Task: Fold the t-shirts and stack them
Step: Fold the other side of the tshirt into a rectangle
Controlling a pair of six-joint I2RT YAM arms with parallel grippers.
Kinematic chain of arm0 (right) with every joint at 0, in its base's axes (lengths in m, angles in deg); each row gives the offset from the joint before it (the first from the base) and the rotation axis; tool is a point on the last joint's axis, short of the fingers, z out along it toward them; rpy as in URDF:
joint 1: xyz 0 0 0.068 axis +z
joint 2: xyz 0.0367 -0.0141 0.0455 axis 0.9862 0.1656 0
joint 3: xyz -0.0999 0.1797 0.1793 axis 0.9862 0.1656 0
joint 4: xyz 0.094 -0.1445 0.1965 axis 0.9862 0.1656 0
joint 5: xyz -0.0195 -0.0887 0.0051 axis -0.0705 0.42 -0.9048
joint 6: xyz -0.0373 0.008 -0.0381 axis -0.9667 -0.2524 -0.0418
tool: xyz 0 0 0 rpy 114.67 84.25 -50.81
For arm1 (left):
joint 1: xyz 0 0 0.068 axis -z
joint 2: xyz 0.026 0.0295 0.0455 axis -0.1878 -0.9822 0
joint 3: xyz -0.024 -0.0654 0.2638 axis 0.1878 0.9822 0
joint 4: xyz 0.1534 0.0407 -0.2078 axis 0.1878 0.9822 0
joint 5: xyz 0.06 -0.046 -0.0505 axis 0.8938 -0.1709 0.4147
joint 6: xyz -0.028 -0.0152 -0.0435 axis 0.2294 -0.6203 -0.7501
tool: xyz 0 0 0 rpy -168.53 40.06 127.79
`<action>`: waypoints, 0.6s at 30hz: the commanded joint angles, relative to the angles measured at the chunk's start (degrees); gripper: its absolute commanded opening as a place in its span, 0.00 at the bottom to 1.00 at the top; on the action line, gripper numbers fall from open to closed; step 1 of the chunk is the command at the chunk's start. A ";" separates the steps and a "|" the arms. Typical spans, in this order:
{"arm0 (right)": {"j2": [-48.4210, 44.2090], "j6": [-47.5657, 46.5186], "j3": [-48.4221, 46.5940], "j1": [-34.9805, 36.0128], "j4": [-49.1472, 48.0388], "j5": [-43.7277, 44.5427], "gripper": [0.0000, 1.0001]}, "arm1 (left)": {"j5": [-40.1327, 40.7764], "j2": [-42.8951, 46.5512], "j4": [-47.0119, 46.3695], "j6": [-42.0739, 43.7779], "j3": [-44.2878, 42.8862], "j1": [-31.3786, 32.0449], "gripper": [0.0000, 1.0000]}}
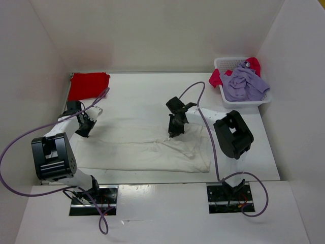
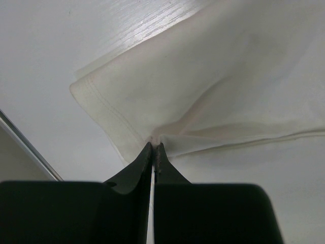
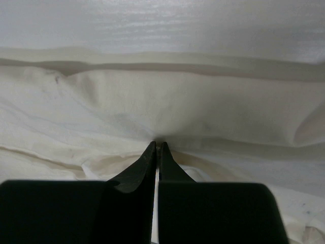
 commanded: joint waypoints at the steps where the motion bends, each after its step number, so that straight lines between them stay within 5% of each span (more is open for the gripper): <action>1: -5.66 1.45 1.58 2.87 1.50 -0.71 0.00 | -0.20 -0.41 0.37 -1.16 -1.49 -0.42 0.02; 9: -11.74 6.37 7.90 10.87 5.73 -6.31 0.00 | 0.85 -0.41 -0.68 -1.16 -1.49 -0.42 0.02; 18: -10.68 6.12 7.30 17.73 5.46 -14.42 0.25 | 1.91 -0.41 -1.73 -0.64 -1.49 -0.42 0.02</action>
